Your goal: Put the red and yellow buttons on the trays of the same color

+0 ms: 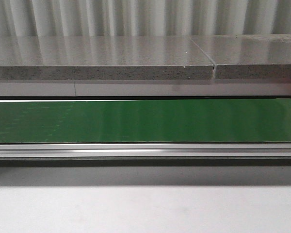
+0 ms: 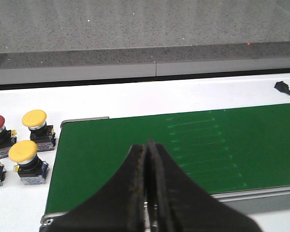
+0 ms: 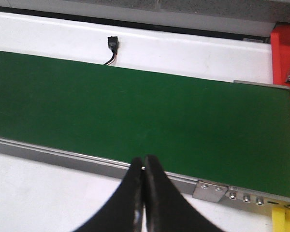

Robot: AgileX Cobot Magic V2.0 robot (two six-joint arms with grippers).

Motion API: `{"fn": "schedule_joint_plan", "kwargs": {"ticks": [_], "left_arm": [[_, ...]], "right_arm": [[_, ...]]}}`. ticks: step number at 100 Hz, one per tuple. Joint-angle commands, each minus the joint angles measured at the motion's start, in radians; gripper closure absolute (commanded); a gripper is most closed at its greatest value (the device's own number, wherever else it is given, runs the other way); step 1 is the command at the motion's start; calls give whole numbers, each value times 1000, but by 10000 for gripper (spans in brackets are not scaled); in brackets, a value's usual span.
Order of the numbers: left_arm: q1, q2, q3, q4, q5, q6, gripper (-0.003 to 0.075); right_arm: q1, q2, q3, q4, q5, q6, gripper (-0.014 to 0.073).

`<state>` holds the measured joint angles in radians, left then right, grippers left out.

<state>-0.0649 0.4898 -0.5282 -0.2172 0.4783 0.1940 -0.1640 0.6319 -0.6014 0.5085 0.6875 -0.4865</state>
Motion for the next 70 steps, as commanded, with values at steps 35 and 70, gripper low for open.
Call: {"fn": "schedule_joint_plan", "kwargs": {"ticks": [35, 70], "left_arm": [[-7, 1, -28, -16, -81, -3, 740], [-7, 1, -28, -16, -54, -3, 523]], "right_arm": [[8, -2, -25, 33, -45, -10, 652], [8, -2, -25, 33, -45, -10, 652]]}}
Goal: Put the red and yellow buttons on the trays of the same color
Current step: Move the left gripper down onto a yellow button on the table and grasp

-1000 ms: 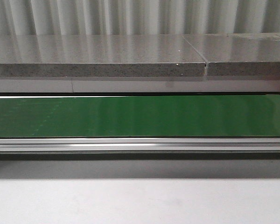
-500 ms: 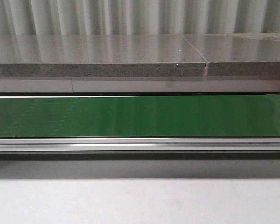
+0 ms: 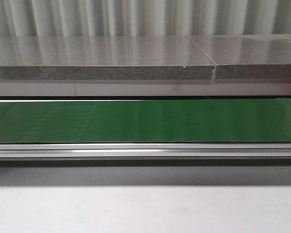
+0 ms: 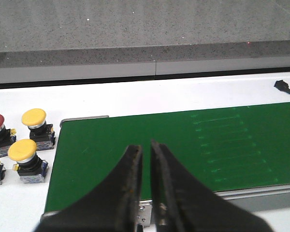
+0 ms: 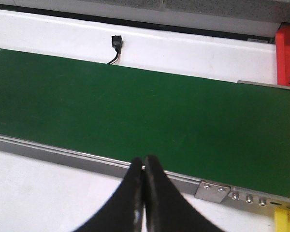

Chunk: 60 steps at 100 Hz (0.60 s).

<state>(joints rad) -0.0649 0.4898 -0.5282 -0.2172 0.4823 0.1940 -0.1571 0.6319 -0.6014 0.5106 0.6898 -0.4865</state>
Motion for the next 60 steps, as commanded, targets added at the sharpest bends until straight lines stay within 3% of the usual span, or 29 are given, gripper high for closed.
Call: {"fn": "schedule_joint_plan", "kwargs": {"ticks": [1, 13, 20, 35, 50, 60], "left_arm": [[-7, 1, -28, -16, -56, -3, 493], [-7, 1, -28, -16, -47, -3, 243], [-7, 1, -28, -16, -47, -3, 177], [-5, 9, -30, -14, -47, -22, 174], [45, 70, -55, 58, -44, -237, 174], [110, 143, -93, 81, -44, -277, 174]], "right_arm": [[1, -2, -25, 31, -47, -10, 652], [1, -2, -25, 31, -47, -10, 652], [1, -2, -25, 31, -47, -10, 652], [1, -2, -25, 31, -47, -10, 652], [1, -2, -25, 31, -47, -10, 652], [1, -2, -25, 31, -47, -10, 652]]}}
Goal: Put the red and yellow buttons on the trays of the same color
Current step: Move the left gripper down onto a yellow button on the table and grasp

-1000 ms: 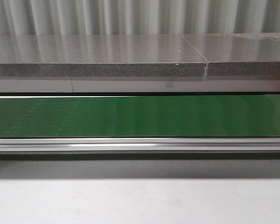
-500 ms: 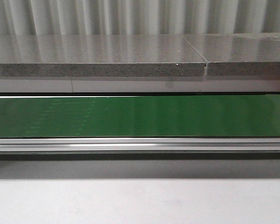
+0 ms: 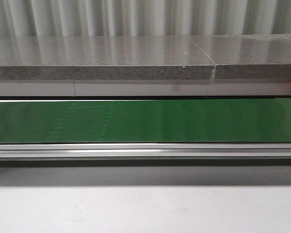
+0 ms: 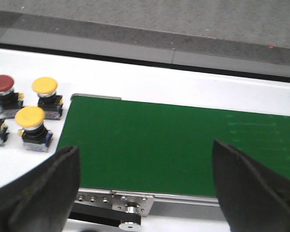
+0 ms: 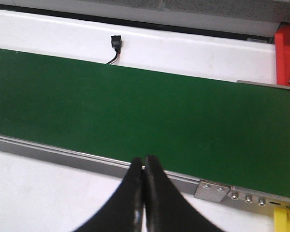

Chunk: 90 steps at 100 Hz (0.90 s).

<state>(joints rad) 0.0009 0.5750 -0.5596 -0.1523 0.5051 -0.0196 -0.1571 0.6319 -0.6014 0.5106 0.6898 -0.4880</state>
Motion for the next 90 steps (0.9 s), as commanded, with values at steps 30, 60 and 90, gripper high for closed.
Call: {"fn": "schedule_joint_plan", "kwargs": {"ticks": [30, 60, 90], "left_arm": [[248, 343, -211, -9, -46, -159, 174], [311, 633, -318, -20, -48, -157, 174], [318, 877, -432, -7, -52, -156, 174]], "right_arm": [[1, -2, -25, 31, -47, -8, 652], [1, -2, -25, 31, -47, -8, 652], [1, -2, -25, 31, -47, -8, 652]]}}
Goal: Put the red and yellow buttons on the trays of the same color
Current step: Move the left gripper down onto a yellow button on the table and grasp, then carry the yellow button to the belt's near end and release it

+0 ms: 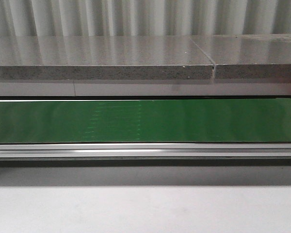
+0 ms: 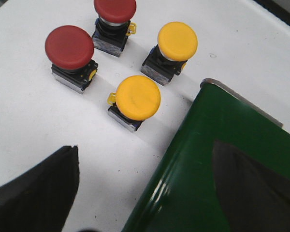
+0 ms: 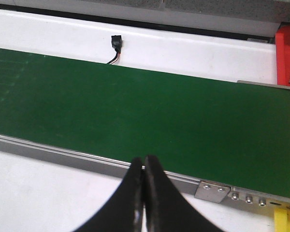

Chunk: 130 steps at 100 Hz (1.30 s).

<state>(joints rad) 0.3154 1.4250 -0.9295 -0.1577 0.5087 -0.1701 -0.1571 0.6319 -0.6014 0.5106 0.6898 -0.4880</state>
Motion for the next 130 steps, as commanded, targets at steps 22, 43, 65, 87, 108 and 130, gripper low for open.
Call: {"fn": "schedule_joint_plan", "kwargs": {"ticks": [22, 43, 65, 87, 108, 130], "left_arm": [[3, 153, -137, 10, -58, -5, 174], [3, 249, -202, 25, -58, -3, 174], [3, 329, -248, 27, -58, -3, 174], [3, 362, -259, 27, -67, -3, 209], [3, 365, -259, 27, -59, -3, 479], [3, 330, -276, 27, -3, 0, 728]], "right_arm": [[1, -2, -25, 31, -47, -8, 652], [1, -2, -25, 31, -47, -8, 652], [1, -2, -25, 31, -47, -8, 652], [1, -2, -25, 31, -47, -8, 652], [1, -2, -25, 31, -47, -8, 652], [1, -2, -25, 31, -47, -8, 652]]}}
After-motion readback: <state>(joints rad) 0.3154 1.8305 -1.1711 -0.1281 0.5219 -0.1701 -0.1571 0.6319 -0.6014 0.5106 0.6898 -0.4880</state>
